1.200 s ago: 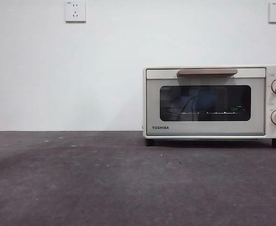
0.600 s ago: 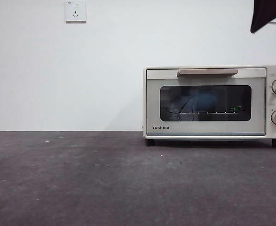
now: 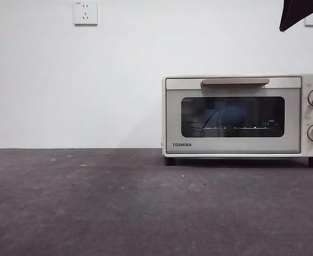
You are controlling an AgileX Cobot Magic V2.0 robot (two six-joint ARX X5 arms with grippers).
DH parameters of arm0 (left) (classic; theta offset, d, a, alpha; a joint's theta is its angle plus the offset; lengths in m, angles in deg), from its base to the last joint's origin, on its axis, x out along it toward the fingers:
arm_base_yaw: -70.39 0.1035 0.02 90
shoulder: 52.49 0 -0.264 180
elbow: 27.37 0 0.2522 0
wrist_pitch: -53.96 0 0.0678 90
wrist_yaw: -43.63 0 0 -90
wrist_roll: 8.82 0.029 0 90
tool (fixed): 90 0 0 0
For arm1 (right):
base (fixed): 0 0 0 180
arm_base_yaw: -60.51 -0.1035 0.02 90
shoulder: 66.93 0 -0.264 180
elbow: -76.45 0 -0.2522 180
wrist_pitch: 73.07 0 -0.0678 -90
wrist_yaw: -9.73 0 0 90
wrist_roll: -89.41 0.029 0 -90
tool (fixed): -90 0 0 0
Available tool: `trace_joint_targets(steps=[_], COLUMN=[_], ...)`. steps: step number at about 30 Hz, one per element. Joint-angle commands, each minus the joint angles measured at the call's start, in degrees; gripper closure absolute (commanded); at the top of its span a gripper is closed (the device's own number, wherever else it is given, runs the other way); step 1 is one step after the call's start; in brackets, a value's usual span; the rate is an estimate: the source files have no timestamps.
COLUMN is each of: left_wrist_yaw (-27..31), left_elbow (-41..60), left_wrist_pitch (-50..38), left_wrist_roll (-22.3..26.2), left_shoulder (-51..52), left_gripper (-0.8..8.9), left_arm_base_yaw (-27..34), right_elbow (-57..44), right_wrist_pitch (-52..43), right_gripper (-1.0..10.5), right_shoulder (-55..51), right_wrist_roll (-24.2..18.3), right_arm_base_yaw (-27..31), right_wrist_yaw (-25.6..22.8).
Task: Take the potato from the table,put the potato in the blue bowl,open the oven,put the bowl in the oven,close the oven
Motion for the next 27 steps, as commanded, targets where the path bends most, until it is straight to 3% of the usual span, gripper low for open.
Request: trace_joint_targets(steps=[1,14,19,27], left_wrist_yaw=[0.04,5.14,9.16,8.28], left_elbow=[1.7,3.69,3.69,3.69], left_wrist_pitch=[-0.57,5.14,8.94,8.85], left_wrist_roll=[-1.77,-2.45,-5.42,-5.2], left_shoulder=[0.17,7.32,8.37,8.37], left_gripper=[8.17,8.17,8.17,8.17], left_arm_base_yaw=[0.59,0.66,0.66,0.48], right_elbow=[-0.17,-0.17,-0.17,-0.17], right_wrist_pitch=[-0.37,-0.37,-0.22,-0.13], right_gripper=[9.5,9.5,9.4,9.4], right_shoulder=[0.24,0.24,0.24,0.24], right_wrist_roll=[-0.39,-0.39,-0.39,-0.39], right_arm_base_yaw=[0.0,0.0,0.0,0.0], right_wrist_yaw=[-0.09,-0.09,-0.09,-0.11])
